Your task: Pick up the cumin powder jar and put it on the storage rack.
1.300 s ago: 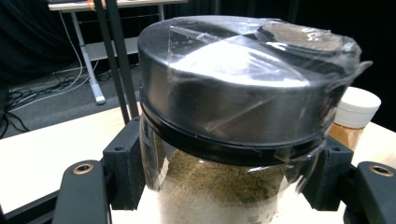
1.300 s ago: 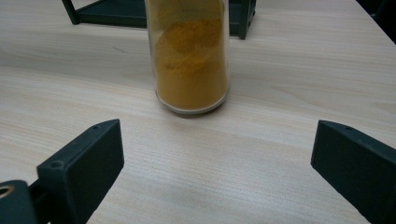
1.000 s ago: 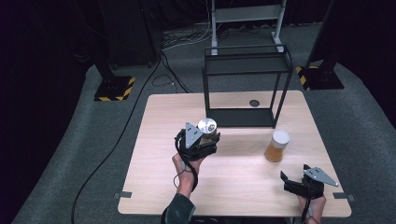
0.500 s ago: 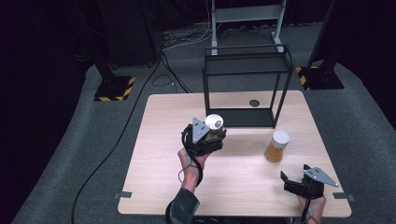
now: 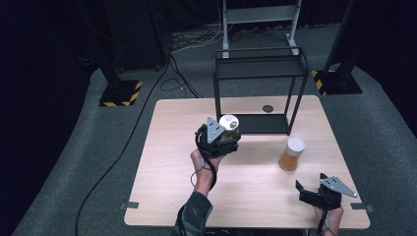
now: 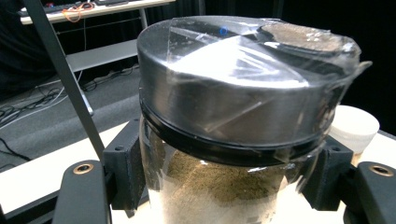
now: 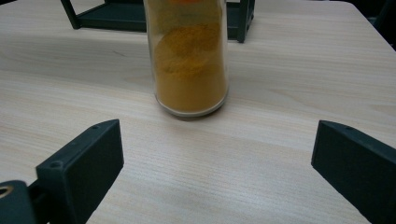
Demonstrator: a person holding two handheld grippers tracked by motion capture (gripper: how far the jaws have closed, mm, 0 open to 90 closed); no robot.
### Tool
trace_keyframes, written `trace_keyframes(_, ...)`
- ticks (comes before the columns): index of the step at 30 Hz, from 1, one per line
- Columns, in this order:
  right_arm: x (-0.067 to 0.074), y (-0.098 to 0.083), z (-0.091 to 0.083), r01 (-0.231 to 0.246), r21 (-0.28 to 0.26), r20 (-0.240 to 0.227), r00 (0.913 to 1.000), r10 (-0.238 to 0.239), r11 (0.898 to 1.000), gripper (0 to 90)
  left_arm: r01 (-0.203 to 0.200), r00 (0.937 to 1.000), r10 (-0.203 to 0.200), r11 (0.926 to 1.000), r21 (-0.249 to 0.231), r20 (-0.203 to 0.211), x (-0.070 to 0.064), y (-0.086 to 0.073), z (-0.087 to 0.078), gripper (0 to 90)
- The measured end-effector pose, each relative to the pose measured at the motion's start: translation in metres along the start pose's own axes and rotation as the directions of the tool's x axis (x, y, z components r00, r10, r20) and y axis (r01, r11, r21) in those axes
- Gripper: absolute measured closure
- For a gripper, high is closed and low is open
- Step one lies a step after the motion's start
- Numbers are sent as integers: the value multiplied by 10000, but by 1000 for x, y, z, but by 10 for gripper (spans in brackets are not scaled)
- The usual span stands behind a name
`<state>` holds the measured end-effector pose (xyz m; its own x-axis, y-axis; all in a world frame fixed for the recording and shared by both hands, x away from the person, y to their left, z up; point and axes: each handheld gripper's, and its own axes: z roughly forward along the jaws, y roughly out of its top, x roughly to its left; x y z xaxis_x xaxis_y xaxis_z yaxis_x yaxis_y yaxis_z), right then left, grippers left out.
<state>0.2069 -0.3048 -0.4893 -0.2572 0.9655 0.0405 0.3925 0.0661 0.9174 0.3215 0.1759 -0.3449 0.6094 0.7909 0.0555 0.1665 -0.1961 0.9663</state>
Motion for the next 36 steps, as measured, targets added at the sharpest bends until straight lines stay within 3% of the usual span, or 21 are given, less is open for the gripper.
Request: trace_keyframes(36, -1, -1, 0, -40, -32, -38, 10000, 40, 10000, 8, 120, 9991, -111, 9996, -246, 399, 11, 51, 22, 292)
